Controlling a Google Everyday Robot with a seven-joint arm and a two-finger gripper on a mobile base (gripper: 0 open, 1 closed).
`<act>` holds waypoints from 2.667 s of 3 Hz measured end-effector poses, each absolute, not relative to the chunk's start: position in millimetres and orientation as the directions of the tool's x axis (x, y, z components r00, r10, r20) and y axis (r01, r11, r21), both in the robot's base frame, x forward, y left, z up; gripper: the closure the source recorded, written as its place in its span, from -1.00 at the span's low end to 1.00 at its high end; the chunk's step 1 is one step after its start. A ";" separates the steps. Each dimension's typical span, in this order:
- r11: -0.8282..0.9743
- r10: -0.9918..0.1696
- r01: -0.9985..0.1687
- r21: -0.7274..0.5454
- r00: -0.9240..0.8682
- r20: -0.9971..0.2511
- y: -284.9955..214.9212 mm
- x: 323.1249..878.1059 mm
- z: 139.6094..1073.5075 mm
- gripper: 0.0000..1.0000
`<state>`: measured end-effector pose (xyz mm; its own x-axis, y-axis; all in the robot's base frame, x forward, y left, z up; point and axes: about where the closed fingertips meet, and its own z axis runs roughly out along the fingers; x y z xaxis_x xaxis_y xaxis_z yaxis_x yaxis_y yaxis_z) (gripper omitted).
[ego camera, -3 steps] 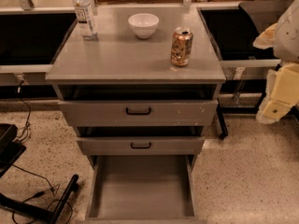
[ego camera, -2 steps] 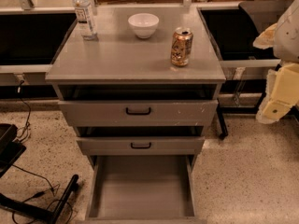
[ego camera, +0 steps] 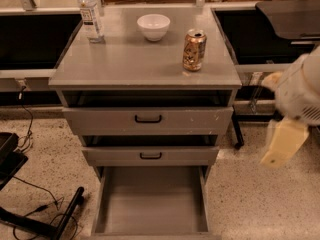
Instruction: Close bottom drawer
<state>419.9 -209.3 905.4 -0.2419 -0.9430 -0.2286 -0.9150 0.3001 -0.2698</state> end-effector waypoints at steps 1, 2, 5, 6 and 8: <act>0.314 -0.942 -0.909 -0.273 -0.263 -0.206 -202.8 415.9 838.3 -1.00; 0.323 -0.941 -0.917 -0.235 -0.286 -0.180 -197.0 407.1 756.2 -1.00; 0.351 -0.932 -0.918 -0.188 -0.322 -0.165 -192.8 385.2 650.9 -1.00; 0.351 -0.935 -0.914 -0.205 -0.330 -0.129 -191.0 386.8 637.9 -1.00; 0.319 -0.946 -0.935 -0.154 -0.304 -0.113 -180.4 358.2 504.3 -1.00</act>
Offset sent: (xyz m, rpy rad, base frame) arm -0.0318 0.0168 -0.2648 -0.0625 0.1380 -0.0524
